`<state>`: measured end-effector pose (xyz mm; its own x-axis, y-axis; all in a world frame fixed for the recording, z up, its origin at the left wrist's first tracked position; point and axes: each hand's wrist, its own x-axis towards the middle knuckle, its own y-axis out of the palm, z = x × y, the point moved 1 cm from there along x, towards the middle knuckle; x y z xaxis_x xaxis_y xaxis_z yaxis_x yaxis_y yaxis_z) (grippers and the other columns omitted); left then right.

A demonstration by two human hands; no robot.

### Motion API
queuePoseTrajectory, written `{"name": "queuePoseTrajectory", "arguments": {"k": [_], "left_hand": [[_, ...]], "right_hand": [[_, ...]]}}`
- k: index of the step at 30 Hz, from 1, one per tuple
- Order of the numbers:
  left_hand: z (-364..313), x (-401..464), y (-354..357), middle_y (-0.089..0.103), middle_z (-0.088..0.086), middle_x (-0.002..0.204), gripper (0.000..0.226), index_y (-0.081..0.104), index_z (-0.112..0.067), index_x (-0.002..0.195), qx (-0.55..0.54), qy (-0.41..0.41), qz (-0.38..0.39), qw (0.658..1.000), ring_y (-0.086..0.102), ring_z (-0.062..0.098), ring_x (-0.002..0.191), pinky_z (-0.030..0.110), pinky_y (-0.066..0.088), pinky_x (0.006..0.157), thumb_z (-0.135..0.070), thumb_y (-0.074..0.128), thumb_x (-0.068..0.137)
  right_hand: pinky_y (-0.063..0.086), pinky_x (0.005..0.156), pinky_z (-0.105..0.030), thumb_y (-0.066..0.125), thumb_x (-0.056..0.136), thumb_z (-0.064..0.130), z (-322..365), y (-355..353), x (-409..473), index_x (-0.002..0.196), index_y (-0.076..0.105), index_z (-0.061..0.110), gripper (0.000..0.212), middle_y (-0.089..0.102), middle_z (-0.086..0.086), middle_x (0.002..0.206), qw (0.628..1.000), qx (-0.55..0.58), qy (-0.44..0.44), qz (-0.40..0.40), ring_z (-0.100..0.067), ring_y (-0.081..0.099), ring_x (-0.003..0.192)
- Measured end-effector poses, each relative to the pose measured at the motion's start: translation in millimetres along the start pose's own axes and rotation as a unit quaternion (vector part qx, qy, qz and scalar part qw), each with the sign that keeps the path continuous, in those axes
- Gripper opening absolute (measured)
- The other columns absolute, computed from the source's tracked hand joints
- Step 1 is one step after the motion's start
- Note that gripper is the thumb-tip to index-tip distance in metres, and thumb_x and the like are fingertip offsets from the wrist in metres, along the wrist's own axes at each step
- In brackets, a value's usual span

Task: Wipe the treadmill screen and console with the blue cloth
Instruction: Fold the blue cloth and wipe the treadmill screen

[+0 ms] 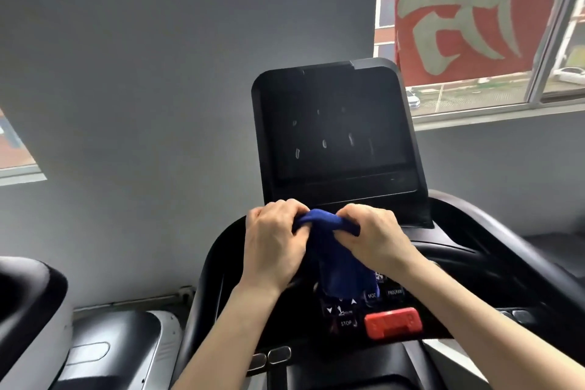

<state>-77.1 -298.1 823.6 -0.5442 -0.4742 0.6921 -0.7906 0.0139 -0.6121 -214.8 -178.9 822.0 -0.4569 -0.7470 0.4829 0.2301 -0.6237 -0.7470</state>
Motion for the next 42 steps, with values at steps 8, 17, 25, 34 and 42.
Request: {"name": "queuePoseTrajectory", "arguments": {"k": [8, 17, 25, 34, 42], "left_hand": [[2, 30, 19, 0.065, -0.011, 0.075, 0.013, 0.064, -0.025, 0.082, -0.033, -0.069, -0.014, 0.997, 0.058, 0.014, 0.069, 0.043, 0.051, 0.079, -0.019, 0.075, 0.081], [-15, 77, 70, 0.072, -0.016, 0.100, 0.033, 0.068, -0.036, 0.117, -0.135, -0.072, 0.091, 0.984, 0.064, -0.001, 0.098, 0.032, 0.052, 0.092, -0.030, 0.069, 0.085], [-41, 159, 120, 0.066, -0.023, 0.115, 0.034, 0.063, -0.038, 0.127, -0.188, -0.130, 0.056, 0.972, 0.054, -0.012, 0.114, 0.009, 0.042, 0.096, -0.027, 0.066, 0.095], [-33, 216, 156, 0.052, -0.033, 0.123, 0.069, 0.056, -0.074, 0.104, -0.175, -0.168, 0.034, 0.970, 0.042, -0.004, 0.131, 0.020, 0.035, 0.111, -0.008, 0.045, 0.085], [18, 243, 179, 0.046, -0.021, 0.104, 0.072, 0.057, -0.060, 0.116, -0.053, -0.157, 0.046, 0.985, 0.032, -0.002, 0.118, 0.018, 0.019, 0.107, 0.007, 0.042, 0.092]], "right_hand": [[0.040, 0.062, -0.012, 0.070, 0.079, 0.013, -16, -36, 27, 0.074, 0.058, 0.039, 0.029, 0.064, 0.016, 0.069, 0.996, 0.075, 0.036, 0.021, 0.001, 0.059, 0.068], [0.041, 0.056, -0.007, 0.071, 0.078, 0.003, -52, -44, 96, 0.081, 0.063, 0.016, 0.015, 0.061, 0.009, 0.065, 0.966, 0.169, 0.055, -0.189, -0.001, 0.059, 0.067], [0.052, 0.076, -0.014, 0.063, 0.092, 0.009, -113, -56, 183, 0.104, 0.073, 0.020, 0.020, 0.074, 0.011, 0.093, 0.929, 0.354, 0.017, -0.110, 0.000, 0.068, 0.089], [0.052, 0.093, -0.033, 0.073, 0.087, 0.014, -159, -21, 255, 0.113, 0.071, 0.025, 0.028, 0.054, 0.011, 0.126, 0.911, 0.394, -0.056, -0.106, -0.013, 0.058, 0.114], [0.055, 0.085, -0.036, 0.064, 0.091, 0.002, -162, 9, 290, 0.111, 0.065, 0.024, 0.030, 0.069, 0.010, 0.104, 0.898, 0.431, -0.041, -0.079, -0.015, 0.067, 0.096]]}}
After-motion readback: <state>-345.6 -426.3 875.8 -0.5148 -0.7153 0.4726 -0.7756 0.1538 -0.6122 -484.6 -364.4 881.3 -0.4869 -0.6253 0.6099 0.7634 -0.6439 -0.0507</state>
